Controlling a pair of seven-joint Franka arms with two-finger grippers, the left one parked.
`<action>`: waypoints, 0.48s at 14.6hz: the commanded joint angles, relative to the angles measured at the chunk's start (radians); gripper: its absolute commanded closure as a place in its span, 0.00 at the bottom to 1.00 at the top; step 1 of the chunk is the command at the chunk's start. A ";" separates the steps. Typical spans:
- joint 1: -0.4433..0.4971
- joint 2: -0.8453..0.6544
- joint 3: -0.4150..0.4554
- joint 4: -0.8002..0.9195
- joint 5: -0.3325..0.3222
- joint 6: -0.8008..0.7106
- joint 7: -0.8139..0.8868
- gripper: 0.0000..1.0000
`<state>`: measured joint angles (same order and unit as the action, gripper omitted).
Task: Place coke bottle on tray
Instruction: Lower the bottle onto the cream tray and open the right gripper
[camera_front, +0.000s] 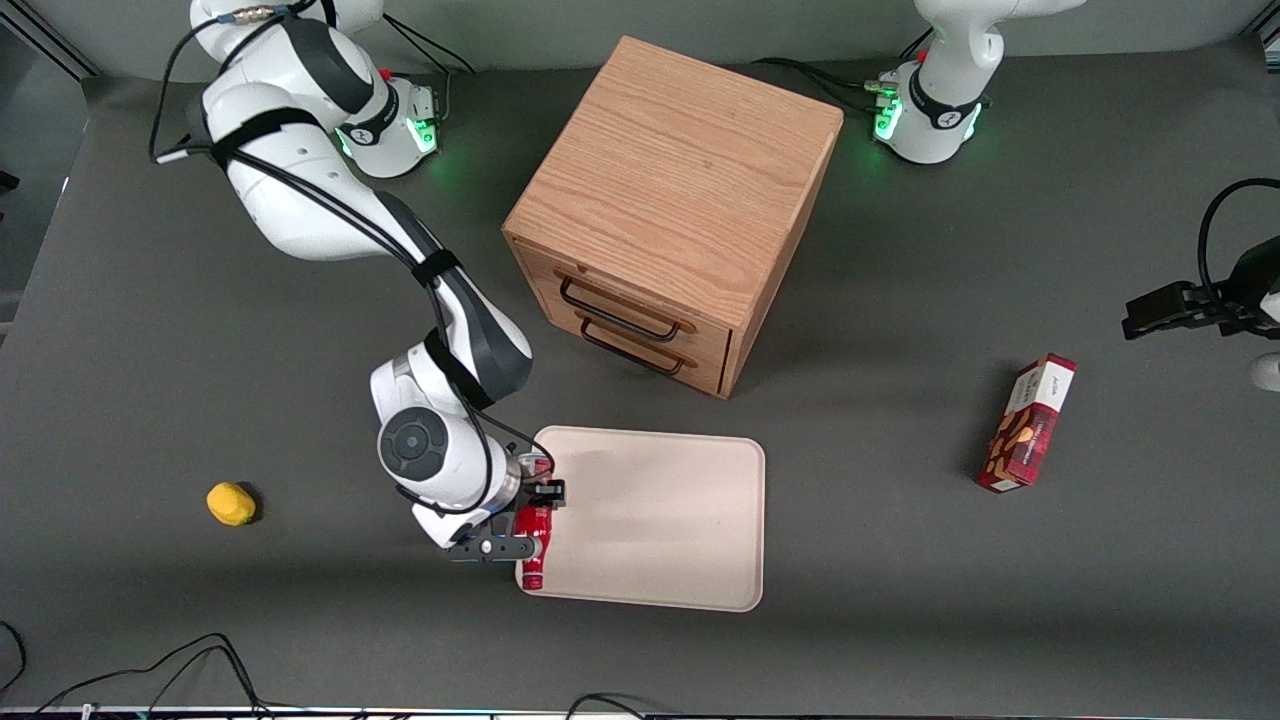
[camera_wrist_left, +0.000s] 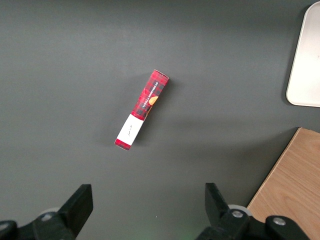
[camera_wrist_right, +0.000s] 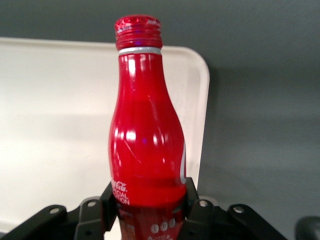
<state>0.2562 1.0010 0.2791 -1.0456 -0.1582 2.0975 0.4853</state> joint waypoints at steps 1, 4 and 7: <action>0.028 0.056 -0.008 0.055 -0.018 0.036 -0.008 1.00; 0.028 0.082 -0.008 0.045 -0.018 0.079 0.024 0.84; 0.026 0.082 -0.011 -0.004 -0.018 0.148 0.025 0.69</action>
<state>0.2695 1.0804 0.2785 -1.0477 -0.1582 2.2060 0.4878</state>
